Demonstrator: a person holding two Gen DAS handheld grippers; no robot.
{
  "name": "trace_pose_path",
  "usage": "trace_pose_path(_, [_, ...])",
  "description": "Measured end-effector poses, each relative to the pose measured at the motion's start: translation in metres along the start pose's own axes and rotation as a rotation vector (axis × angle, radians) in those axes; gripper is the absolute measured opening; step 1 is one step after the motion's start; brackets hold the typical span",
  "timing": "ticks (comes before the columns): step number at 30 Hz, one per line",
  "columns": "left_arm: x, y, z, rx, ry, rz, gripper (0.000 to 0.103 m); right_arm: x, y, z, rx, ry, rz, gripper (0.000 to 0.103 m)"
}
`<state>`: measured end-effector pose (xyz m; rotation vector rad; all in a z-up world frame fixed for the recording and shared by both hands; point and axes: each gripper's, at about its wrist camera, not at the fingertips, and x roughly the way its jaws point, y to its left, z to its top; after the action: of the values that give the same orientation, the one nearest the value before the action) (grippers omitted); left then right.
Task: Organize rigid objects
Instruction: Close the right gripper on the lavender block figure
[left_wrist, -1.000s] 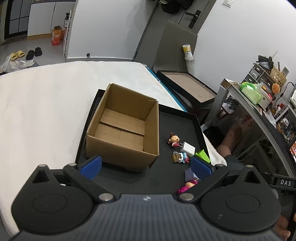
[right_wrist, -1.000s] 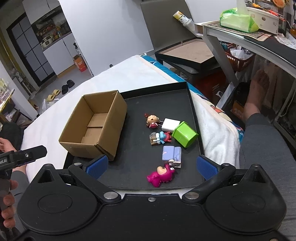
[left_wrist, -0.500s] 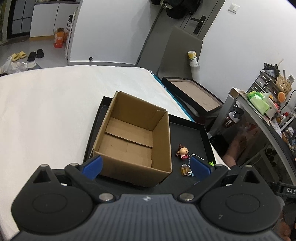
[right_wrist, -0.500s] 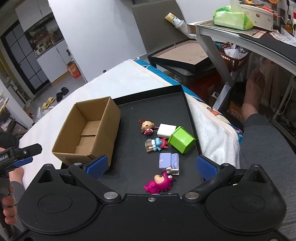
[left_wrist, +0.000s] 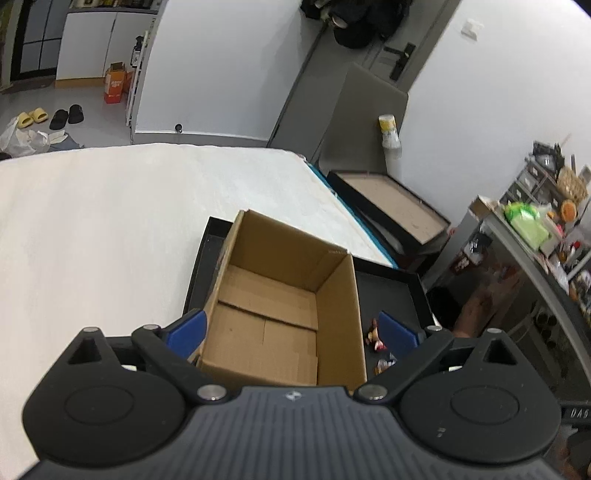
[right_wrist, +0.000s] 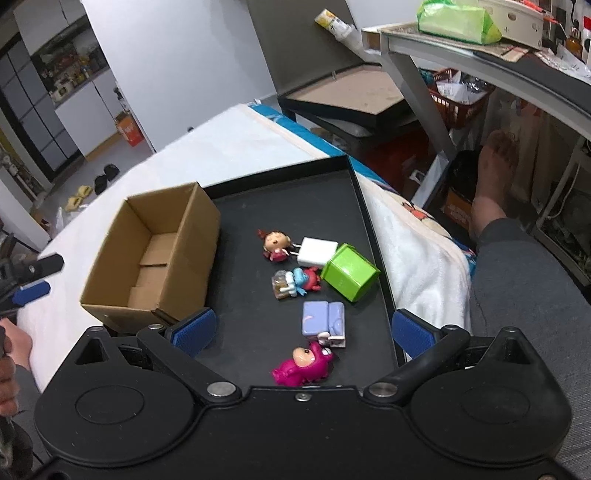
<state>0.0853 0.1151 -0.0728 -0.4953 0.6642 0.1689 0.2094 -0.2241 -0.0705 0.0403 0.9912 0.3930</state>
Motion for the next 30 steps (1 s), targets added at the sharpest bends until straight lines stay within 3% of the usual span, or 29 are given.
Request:
trace_pose_path(2, [0.005,0.006,-0.002,0.000,-0.009,0.005,0.096,0.005,0.000,0.001,0.005,0.013,-0.004,0.100])
trace_pose_path(6, [0.017,0.020,-0.008,-0.035,0.012,0.012,0.078,0.016,0.000,0.001,0.018,0.049,-0.010,0.087])
trace_pose_path(12, [0.021,0.029,-0.012,-0.039,0.024,0.018,0.065,0.039,0.002,0.000,0.057,0.119,-0.043,0.075])
trace_pose_path(20, [0.025,0.045,-0.018,-0.089,0.055,0.026,0.050,0.073,0.011,0.001,0.057,0.202,-0.078,0.073])
trace_pose_path(30, [0.038,0.054,-0.019,-0.109,0.088,0.049,0.039,0.104,0.016,0.012,0.020,0.242,-0.104,0.073])
